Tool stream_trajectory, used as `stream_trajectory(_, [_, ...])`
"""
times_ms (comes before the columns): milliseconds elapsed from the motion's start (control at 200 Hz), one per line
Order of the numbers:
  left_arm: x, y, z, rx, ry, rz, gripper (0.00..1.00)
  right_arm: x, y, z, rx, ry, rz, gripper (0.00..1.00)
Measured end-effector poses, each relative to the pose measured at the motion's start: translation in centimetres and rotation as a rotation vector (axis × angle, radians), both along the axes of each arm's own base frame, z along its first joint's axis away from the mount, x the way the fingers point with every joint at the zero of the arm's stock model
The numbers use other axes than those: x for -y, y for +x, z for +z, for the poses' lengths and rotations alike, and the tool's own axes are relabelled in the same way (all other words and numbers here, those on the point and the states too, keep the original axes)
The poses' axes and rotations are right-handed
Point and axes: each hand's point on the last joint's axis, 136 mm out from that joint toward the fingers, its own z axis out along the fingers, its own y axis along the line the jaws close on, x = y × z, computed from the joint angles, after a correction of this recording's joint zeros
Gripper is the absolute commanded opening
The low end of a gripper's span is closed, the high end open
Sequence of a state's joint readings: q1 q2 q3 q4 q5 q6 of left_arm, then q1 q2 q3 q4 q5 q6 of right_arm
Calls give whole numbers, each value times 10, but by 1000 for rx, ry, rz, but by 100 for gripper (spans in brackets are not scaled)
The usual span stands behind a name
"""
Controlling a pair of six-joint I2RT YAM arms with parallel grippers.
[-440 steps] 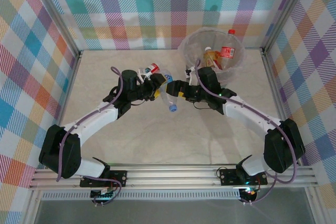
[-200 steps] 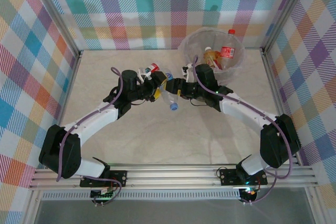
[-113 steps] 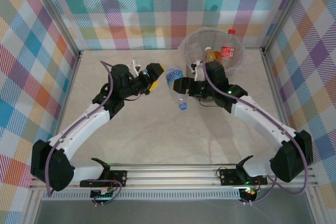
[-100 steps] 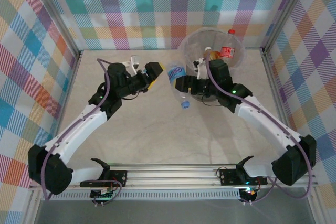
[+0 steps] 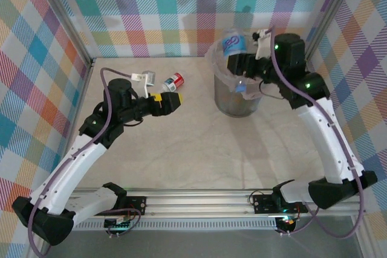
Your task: Put the plastic bottles in the bin
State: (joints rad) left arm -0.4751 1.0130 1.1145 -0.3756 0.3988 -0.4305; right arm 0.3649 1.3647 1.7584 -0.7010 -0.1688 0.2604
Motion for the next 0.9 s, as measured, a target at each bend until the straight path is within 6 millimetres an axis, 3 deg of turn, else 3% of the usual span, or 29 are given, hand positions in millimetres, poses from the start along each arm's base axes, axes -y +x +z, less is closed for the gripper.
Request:
stream_trajectory(120, [-7, -11, 0, 30, 31, -9, 100, 18, 27, -7, -26, -54, -47, 64])
stream_trajectory(525, [-20, -20, -19, 29, 149, -3, 100, 42, 101, -73, -211, -215, -77, 64])
stream_trajectory(900, [-26, -17, -28, 20, 188, 27, 100, 70, 120, -108, -317, -358, -159, 69])
